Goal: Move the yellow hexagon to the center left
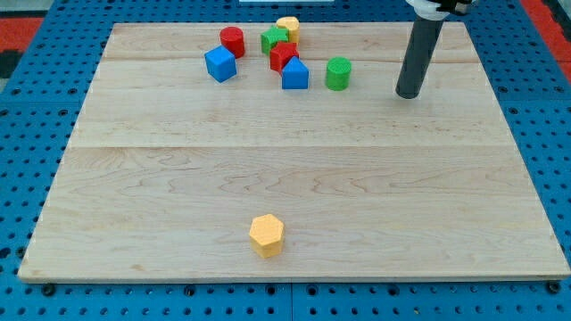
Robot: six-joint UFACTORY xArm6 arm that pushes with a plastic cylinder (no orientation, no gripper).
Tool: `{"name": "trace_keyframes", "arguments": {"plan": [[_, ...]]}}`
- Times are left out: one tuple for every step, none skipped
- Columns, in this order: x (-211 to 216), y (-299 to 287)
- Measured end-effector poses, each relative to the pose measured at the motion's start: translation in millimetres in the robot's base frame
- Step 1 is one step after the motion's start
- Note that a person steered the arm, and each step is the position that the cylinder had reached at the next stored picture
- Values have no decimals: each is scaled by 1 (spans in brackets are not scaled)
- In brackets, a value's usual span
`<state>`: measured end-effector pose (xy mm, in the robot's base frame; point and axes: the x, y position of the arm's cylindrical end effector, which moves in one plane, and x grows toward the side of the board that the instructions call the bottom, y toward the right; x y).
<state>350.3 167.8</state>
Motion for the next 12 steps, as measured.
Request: {"name": "trace_keyframes", "arguments": {"plan": [[0,0],[-25,2],[-27,2],[-27,2],[-27,2],[11,2],[125,-6],[241,-34],[268,-59],[255,-131],[231,-203],[188,-274]]}}
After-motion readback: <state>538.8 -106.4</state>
